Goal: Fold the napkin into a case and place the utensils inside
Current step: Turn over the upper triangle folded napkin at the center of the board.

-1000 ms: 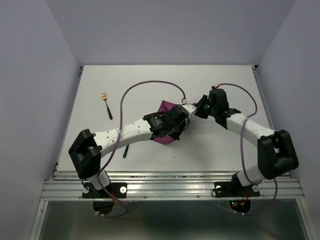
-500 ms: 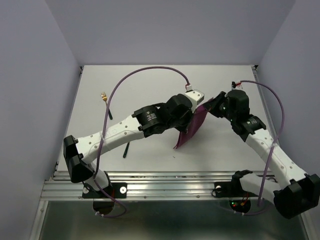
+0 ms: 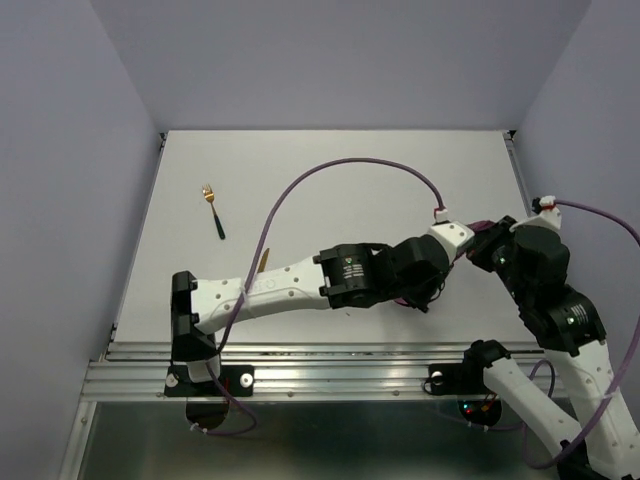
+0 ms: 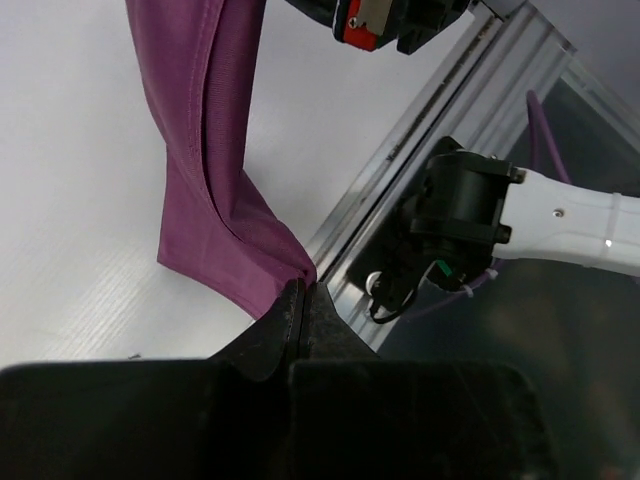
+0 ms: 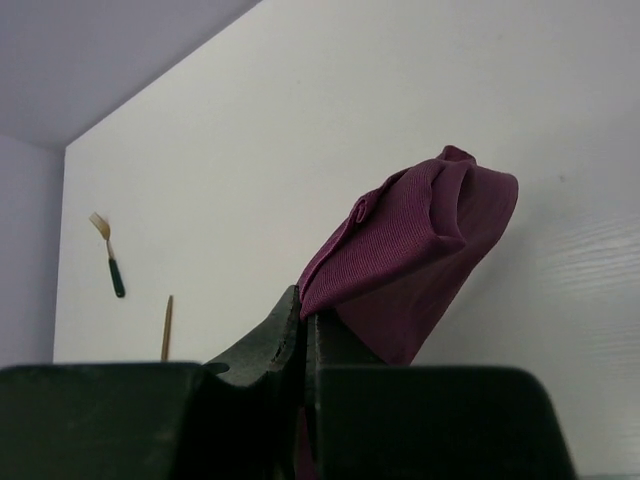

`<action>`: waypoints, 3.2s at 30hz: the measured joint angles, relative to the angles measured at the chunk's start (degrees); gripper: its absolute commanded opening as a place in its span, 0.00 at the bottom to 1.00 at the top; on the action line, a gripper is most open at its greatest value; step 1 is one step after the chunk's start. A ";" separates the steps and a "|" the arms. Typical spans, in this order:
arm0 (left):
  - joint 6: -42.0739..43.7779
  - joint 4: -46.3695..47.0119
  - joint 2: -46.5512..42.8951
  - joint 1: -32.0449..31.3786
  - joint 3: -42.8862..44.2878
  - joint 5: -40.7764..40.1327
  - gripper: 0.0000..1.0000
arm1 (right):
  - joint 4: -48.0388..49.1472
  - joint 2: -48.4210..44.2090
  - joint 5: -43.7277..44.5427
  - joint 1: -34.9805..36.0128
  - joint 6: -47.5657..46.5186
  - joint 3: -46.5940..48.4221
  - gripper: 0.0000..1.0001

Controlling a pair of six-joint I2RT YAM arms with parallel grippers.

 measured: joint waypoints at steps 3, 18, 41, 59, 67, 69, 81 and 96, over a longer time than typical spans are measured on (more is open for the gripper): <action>-0.48 0.55 3.56 -1.97 2.58 0.70 0.00 | -5.81 -2.78 3.34 -0.02 -0.61 2.80 0.01; -3.06 18.03 1.92 5.31 -12.48 17.92 0.00 | -15.54 11.26 9.60 -0.02 -7.85 10.05 0.01; 3.58 26.91 3.26 34.36 -25.75 32.76 0.00 | 7.43 59.89 -0.90 0.00 -14.88 24.30 0.01; 2.82 14.08 0.74 14.88 -5.99 20.33 0.00 | 6.99 18.16 7.52 -3.06 -9.22 9.97 0.01; -0.66 10.12 2.91 5.46 1.70 17.53 0.00 | -5.46 4.48 13.77 -3.06 -8.22 9.92 0.01; -2.32 11.74 4.22 3.58 2.80 18.82 0.00 | -9.40 2.89 15.34 -3.06 -8.26 12.00 0.01; -11.67 33.42 6.73 5.31 -10.03 29.20 0.00 | -20.52 14.16 15.72 -3.04 -14.97 20.92 0.01; -17.49 60.13 -0.76 36.63 -50.01 40.79 0.00 | -1.95 67.60 -9.94 -1.92 -20.09 29.51 0.01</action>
